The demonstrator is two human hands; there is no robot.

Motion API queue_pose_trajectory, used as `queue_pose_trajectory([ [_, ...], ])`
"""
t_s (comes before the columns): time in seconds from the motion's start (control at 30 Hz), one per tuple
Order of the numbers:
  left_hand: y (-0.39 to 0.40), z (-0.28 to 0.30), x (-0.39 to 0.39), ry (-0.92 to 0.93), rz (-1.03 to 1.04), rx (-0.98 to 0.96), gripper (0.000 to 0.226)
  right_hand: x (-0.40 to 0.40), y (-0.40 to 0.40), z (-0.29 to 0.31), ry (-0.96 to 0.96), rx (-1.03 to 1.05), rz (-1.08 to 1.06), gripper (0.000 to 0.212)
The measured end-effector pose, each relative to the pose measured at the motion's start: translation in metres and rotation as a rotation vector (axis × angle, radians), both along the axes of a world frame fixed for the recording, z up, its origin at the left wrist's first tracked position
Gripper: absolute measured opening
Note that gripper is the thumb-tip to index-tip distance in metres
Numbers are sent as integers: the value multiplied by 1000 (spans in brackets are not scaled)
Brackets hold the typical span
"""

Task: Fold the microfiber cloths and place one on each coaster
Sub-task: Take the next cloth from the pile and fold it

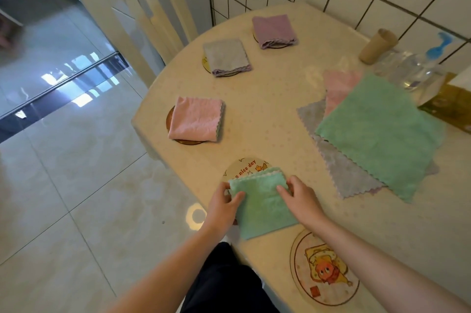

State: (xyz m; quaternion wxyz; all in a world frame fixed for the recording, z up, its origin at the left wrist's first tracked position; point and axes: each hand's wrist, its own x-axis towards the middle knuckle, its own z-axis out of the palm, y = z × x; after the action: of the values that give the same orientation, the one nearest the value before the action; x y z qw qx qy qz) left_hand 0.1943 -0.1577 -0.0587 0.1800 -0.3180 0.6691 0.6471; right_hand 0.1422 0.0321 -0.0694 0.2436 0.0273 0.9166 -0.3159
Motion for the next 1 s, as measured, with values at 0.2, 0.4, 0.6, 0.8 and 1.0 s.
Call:
queue_pose_trajectory([
  [0.2, -11, -11, -17, -1, -7, -184, 12, -6, -5, 3, 51, 17, -40, 21],
  [0.4, -17, -18, -17, -32, -128, -443, 19, -10, -14, 6, 64, 285, -12, 24],
  [0.6, -22, -12, -34, 23, -391, -655, 26, 4, -15, 4, -42, 369, -47, 49],
  [0.8, -24, -4, -60, -61, -574, -555, 14, -3, -14, -2, -211, 284, -86, 52],
  [1.0, -46, 0, -71, -94, -521, -186, 16, -10, -14, 12, -312, -112, -269, 43],
])
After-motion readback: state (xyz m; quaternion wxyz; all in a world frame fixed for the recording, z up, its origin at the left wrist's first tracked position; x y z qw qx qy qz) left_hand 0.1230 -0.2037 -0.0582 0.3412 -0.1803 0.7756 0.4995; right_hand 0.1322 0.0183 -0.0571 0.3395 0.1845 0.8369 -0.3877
